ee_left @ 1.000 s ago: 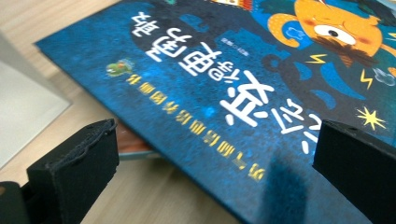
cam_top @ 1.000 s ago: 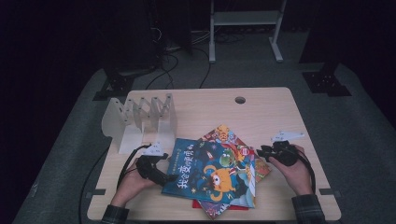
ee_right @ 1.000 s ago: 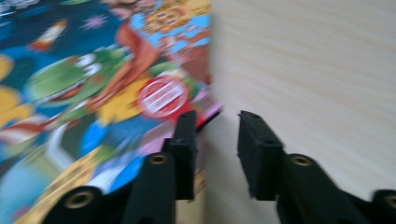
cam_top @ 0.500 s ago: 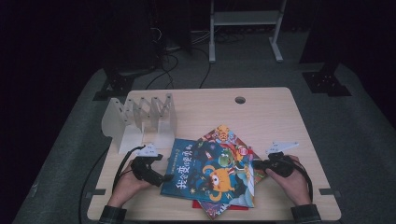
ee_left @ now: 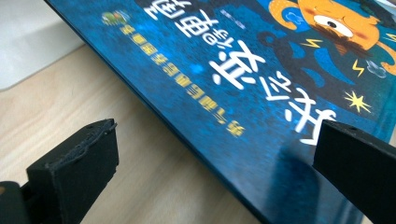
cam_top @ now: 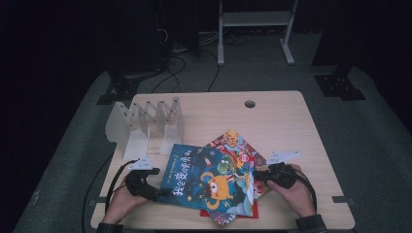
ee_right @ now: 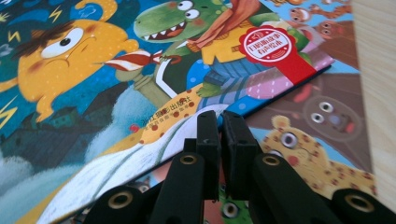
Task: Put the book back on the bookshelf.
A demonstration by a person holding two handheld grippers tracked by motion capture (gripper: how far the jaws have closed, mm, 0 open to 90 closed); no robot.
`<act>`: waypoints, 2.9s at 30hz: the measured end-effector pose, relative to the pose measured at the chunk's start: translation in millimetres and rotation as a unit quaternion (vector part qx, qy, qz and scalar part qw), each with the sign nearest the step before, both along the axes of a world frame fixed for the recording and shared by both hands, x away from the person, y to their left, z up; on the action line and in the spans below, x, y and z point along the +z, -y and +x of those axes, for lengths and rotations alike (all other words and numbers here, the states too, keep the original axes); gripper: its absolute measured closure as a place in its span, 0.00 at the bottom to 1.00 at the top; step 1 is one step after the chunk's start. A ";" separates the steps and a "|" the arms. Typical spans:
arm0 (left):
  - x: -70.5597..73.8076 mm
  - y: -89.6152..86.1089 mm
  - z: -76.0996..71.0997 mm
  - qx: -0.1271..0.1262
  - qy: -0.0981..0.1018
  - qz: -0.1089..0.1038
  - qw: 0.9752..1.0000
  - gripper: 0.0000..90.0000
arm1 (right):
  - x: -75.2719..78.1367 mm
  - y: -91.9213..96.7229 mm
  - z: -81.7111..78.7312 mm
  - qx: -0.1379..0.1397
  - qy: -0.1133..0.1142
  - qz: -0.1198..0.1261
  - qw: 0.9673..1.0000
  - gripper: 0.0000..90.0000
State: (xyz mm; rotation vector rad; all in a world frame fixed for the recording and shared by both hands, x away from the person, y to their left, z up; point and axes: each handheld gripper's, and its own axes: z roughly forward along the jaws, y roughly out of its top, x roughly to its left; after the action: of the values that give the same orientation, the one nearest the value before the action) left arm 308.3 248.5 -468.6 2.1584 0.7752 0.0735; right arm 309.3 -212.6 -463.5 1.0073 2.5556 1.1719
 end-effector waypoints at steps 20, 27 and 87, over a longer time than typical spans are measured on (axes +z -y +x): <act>-14.6 5.5 5.9 -0.020 -0.075 -0.055 0.995 0.00 | 0.6 -14.4 -0.3 0.015 0.020 -0.015 1.000 0.94; -15.4 7.8 7.4 -0.019 -0.085 -0.057 0.995 0.00 | 1.0 -15.1 -2.1 0.019 0.019 -0.017 0.999 0.96; 142.4 6.8 36.2 -0.028 -0.023 -0.016 0.999 0.49 | 1.4 -52.4 -18.9 0.112 0.011 -0.001 0.994 0.91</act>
State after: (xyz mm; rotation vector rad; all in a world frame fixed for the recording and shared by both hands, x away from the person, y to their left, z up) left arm 344.5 241.6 -326.2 2.1562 0.7365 -0.0190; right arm 290.3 -160.2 -462.1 0.7158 2.7057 1.2243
